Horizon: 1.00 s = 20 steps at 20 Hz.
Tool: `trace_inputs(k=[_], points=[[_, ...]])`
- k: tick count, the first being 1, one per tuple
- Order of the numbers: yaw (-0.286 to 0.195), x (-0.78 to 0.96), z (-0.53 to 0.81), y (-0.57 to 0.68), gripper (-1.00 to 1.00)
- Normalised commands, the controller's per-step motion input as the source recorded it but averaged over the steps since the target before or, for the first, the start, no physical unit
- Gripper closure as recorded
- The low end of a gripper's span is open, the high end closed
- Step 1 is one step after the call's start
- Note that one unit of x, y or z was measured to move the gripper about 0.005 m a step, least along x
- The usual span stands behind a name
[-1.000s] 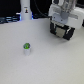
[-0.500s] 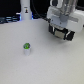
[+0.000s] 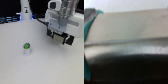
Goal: Open the kcup holder, insert the kcup into the holder, and close the kcup holder
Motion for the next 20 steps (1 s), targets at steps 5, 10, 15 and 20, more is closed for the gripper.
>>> trace_inputs(k=[5,10,15,20], points=[[-0.067,0.78,0.19,-0.29,-1.0],[-0.079,0.48,0.24,-0.08,-1.0],[-0.131,0.19,0.41,-0.25,-1.0],[-0.184,0.04,0.45,-0.43,-1.0]])
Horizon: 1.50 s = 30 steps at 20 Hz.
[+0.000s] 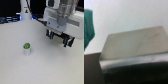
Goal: Open the kcup holder, insert the kcup into the holder, and close the kcup holder
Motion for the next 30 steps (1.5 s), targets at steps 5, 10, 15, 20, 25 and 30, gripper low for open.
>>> trace_inputs(k=[5,10,15,20,25,30], points=[[-0.244,-0.02,0.37,-0.46,-1.0],[-0.275,-0.04,0.26,-0.42,-1.0],[-0.276,-0.07,0.11,-0.45,-1.0],[-0.274,-0.18,0.01,-0.46,-1.0],[-0.287,-0.22,-0.03,-0.43,-1.0],[-0.297,-0.26,-0.18,-0.43,-1.0]])
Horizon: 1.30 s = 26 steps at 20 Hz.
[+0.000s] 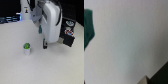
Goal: Open the kcup holder, insert the kcup into the holder, and close the kcup holder
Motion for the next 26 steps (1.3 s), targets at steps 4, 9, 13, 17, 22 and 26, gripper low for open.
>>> trace_inputs(k=[4,9,13,17,22,26], points=[[-0.298,-0.28,-0.27,-0.43,-1.0],[-0.298,-0.31,-0.31,-0.43,-1.0],[-0.289,-0.37,-0.36,-0.44,-1.0],[-0.301,-0.22,-0.39,-0.44,-1.0],[-0.302,-0.09,-0.4,-0.39,-1.0],[-0.223,0.01,-0.29,-0.12,-1.0]])
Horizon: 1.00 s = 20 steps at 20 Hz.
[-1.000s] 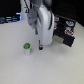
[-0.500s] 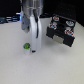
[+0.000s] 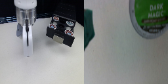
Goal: Open the kcup holder, insert the kcup into the holder, and close the kcup holder
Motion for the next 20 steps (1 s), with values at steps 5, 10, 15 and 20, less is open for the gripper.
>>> trace_inputs(k=[5,10,15,20], points=[[-0.164,-0.05,-0.15,-0.03,-1.0],[-0.055,-0.05,0.08,-0.01,-1.0],[0.0,-0.09,0.41,0.0,-1.0],[0.0,-0.29,0.25,0.04,-1.0]])
